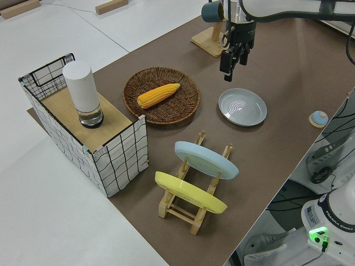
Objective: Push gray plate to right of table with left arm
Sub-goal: 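Move the left gripper down beside the gray plate's edge nearest the basket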
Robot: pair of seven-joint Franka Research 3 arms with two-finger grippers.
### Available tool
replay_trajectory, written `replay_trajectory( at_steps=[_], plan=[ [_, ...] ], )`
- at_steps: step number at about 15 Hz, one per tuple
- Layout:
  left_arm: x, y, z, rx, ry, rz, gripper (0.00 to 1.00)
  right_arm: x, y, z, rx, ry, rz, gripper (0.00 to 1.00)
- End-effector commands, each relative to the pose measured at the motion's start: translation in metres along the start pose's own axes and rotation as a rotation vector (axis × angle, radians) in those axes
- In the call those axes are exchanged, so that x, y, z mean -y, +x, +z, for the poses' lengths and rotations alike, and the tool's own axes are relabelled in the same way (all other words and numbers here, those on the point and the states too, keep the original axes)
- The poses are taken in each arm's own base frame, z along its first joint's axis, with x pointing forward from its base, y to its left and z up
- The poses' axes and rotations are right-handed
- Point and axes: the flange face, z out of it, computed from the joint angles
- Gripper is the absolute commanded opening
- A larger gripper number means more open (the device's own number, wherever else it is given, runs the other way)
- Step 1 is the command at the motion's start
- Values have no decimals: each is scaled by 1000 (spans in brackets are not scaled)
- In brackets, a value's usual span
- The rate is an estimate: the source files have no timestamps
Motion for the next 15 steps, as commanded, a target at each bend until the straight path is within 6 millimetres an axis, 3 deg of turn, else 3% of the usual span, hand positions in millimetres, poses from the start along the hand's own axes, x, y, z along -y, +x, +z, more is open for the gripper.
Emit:
replay_trajectory(
  at_steps=[1, 6, 9, 15],
  plan=[
    [-2, -16, 36, -28, 15, 5, 991, 0, 1, -3, 0, 18, 4, 996],
    [-7, -24, 75, -17, 10, 9, 991, 0, 1, -3, 0, 18, 4, 996],
    [-11, -30, 114, -20, 16, 21, 991, 0, 1, -3, 0, 18, 4, 996],
    [-14, -31, 170, -4, -6, 18, 987, 1, 1, -3, 0, 18, 3, 996]
  ],
)
